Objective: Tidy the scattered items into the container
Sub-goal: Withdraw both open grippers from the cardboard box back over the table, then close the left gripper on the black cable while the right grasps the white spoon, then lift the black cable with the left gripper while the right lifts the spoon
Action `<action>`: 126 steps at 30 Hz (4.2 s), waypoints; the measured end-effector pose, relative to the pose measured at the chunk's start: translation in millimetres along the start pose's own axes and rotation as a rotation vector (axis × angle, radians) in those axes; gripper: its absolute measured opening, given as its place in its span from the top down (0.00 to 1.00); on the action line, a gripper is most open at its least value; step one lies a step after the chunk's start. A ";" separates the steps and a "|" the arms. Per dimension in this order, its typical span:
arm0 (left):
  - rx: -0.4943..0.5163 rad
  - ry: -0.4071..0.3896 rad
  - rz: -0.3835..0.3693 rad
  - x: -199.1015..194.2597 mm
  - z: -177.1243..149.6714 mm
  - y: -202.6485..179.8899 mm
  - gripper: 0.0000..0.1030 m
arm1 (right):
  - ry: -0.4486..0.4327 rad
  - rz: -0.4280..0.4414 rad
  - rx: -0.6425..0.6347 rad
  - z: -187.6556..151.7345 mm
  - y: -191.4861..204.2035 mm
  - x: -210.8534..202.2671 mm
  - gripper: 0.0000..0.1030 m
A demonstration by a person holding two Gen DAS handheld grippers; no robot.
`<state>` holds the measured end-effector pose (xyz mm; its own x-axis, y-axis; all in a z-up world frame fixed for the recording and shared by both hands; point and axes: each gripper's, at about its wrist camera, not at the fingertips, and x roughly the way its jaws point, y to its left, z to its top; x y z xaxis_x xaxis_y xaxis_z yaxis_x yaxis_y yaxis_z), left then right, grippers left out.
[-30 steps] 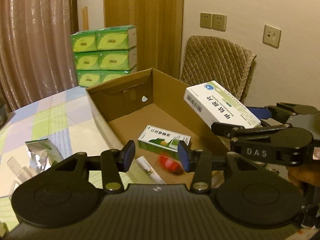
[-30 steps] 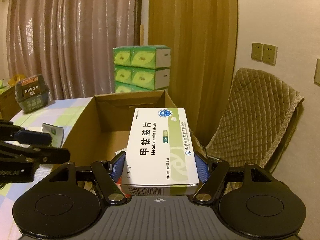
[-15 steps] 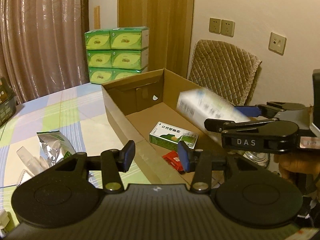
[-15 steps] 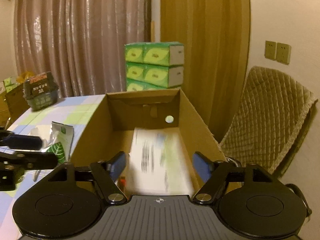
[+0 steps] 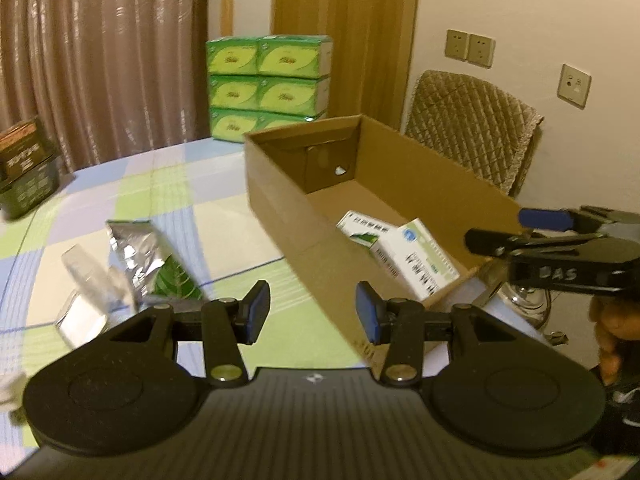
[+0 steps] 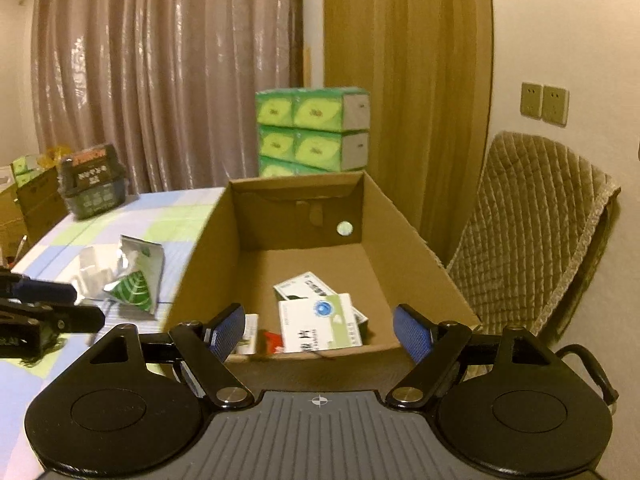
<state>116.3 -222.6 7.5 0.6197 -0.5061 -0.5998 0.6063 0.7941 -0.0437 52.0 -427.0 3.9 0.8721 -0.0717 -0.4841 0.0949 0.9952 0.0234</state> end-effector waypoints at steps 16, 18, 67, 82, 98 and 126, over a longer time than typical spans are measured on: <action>-0.137 0.012 0.191 -84.1 -65.1 83.1 0.14 | -0.018 0.166 -0.095 -9.9 86.9 -44.6 0.23; -0.139 0.021 0.206 -91.9 -72.1 90.0 0.10 | -0.013 0.184 -0.113 -12.1 99.6 -45.8 0.23; -0.032 0.195 0.086 25.8 -113.7 210.9 0.72 | 0.255 0.341 -0.294 -36.7 235.2 149.8 0.53; -0.077 0.171 0.111 20.3 -116.4 210.6 0.80 | 0.310 0.332 -0.271 -38.3 259.9 210.7 0.93; -0.115 0.172 0.059 -5.5 -125.6 171.9 0.80 | 0.434 0.341 -0.173 -62.8 185.4 95.8 0.98; -0.109 0.176 0.107 -0.6 -132.6 155.9 0.79 | 0.288 0.277 -0.333 -65.4 211.0 136.3 0.47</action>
<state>144.4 -53.8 -104.9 0.5756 -0.3578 -0.7353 0.4780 0.8768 -0.0524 159.5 -222.5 -114.4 0.6704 0.1722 -0.7217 -0.3199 0.9447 -0.0718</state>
